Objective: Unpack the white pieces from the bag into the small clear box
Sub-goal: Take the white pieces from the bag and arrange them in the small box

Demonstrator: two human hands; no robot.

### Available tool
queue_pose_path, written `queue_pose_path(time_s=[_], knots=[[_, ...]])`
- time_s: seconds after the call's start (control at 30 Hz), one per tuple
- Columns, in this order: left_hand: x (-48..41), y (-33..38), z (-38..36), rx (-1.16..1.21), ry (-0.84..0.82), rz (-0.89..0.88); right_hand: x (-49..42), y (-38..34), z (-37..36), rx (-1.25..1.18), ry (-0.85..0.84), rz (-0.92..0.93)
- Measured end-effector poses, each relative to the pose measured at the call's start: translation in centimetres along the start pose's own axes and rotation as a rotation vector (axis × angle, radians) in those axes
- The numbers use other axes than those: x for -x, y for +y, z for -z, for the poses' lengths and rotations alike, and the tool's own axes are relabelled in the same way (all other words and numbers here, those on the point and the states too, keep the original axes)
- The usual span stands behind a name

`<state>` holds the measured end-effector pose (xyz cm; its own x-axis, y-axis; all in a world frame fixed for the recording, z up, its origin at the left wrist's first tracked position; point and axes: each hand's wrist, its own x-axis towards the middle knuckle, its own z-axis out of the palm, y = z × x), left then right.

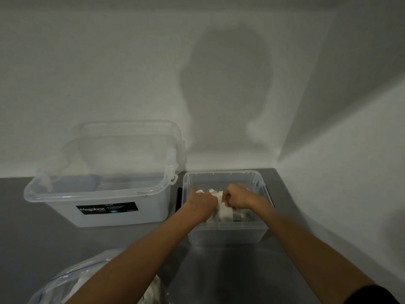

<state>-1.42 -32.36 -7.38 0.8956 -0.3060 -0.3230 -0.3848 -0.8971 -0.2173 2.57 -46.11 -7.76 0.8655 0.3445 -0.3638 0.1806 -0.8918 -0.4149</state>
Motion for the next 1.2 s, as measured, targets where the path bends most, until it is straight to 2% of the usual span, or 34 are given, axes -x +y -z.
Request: queue_pose_path(time_s=[0.33,0.47,0.6,0.77,0.97,1.2], knots=[[-0.1,-0.4,-0.4,0.044,0.010,-0.035,-0.3,0.3,-1.8,0.149,0.104,-0.001],[0.5,-1.2,0.1,0.309,0.050,-0.091,0.4,0.3,-0.7,0.180,0.145,0.018],[2.3,-3.0,2.0,0.561,0.084,-0.141,2.3,-0.7,2.5,0.128,0.274,0.094],[7.9,-5.7,4.7,0.714,0.288,-0.209,7.0,-6.4,5.6,0.009,0.446,0.263],[16.2,-10.6,2.9,0.806,0.349,-0.153,12.3,-16.3,2.5,-0.132,0.387,0.394],[24.0,-16.1,-4.1,0.772,0.295,-0.032,13.1,-24.5,-5.5,-0.138,0.160,0.404]])
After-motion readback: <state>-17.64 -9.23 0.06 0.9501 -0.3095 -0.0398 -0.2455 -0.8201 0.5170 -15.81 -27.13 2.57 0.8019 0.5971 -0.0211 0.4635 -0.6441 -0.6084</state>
